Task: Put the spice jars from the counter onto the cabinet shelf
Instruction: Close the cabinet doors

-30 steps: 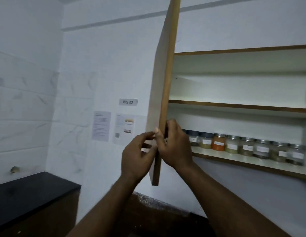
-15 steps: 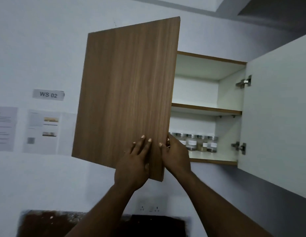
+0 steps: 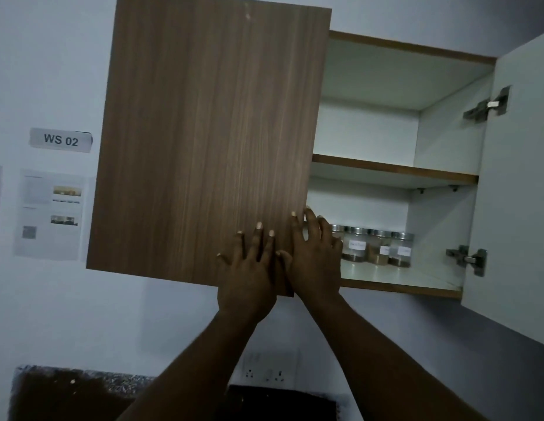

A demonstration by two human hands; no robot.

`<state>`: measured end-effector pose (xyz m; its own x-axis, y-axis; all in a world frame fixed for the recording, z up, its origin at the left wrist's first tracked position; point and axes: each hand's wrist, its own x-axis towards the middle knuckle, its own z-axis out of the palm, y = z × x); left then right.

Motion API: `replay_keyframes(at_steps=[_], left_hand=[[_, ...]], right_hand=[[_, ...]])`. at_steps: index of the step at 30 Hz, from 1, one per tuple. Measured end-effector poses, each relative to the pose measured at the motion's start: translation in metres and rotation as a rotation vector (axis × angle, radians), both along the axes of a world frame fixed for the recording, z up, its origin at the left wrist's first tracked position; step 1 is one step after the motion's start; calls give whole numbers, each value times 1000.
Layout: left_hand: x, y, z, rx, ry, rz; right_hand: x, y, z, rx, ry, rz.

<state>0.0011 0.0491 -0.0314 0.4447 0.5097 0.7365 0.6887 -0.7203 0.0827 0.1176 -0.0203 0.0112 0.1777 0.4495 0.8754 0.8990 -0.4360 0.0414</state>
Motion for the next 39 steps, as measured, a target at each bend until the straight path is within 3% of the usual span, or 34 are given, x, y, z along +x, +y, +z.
replay_keyframes(at_steps=[6,15,23,27,31,39], left_hand=[[28,22,-5,5,-33,56],[41,27,-13,59,-104,102],[36,9,-1,-22,-24,81],[30,-8,4,-61,50,-42],[23,-28,7,-66,110,-118],[27,-94,-1,-37,170,-455]], right_hand=[[30,30,-10,-71,16,23],[40,39,-23,31,-2,84],[37,17,-23,-119,75,188],[31,-10,-23,-250,155,253],[22,-50,-23,-338,163,185],[6,-159,-39,-284,217,-26]])
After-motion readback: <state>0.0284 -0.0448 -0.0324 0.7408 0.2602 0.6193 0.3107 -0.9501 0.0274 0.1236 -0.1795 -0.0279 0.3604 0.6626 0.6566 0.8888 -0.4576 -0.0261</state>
